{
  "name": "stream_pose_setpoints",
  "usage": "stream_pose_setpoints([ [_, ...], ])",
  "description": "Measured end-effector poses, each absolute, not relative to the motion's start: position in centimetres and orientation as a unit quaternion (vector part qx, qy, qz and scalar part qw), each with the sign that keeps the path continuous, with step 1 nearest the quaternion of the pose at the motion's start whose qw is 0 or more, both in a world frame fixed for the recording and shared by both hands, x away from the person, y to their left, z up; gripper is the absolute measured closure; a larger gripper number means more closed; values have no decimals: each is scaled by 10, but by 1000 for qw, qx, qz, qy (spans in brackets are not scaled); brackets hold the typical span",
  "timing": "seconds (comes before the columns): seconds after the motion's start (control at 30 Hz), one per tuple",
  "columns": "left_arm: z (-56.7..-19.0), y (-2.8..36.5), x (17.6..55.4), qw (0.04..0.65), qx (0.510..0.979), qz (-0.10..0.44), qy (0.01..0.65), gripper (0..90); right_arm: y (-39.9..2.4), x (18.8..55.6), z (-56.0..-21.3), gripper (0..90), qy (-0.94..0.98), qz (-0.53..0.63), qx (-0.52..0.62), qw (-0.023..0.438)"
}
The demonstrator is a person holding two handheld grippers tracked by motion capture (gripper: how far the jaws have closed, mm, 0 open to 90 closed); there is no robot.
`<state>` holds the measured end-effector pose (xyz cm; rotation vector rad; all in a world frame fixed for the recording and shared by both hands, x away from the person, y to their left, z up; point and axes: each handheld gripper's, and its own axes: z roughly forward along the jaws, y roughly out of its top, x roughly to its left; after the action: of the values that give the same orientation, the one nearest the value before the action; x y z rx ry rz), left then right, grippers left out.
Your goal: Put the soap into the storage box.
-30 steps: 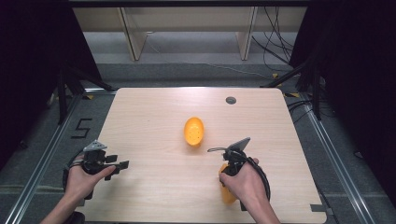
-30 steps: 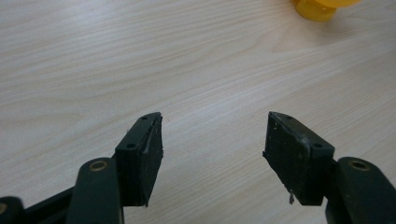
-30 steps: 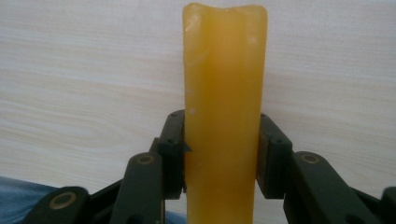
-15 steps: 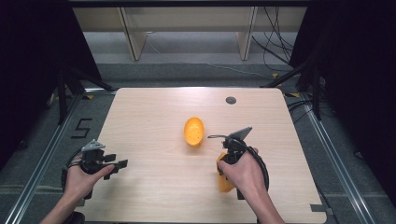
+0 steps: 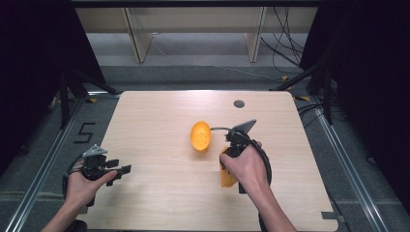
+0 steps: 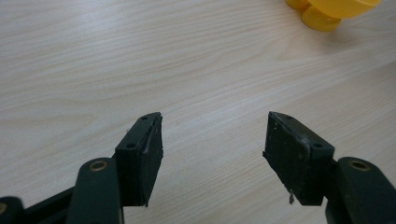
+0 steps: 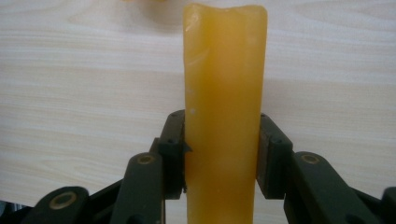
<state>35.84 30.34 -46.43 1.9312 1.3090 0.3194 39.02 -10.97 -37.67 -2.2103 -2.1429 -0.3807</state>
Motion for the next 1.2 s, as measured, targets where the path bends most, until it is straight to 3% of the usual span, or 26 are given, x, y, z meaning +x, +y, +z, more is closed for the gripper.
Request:
stream_pose_setpoints([
  [0.8, -464, 305, 358, 386, 755, 127, 515, 364, -96, 419, -364, 618, -698, -128, -705, 6],
  [0.87, -464, 305, 358, 386, 755, 127, 515, 364, -96, 421, -364, 618, -711, -134, -690, -11],
  [1.2, -464, 306, 358, 385, 754, 131, 516, 364, -90, 428, -358, 618, -701, -129, -701, 4],
])
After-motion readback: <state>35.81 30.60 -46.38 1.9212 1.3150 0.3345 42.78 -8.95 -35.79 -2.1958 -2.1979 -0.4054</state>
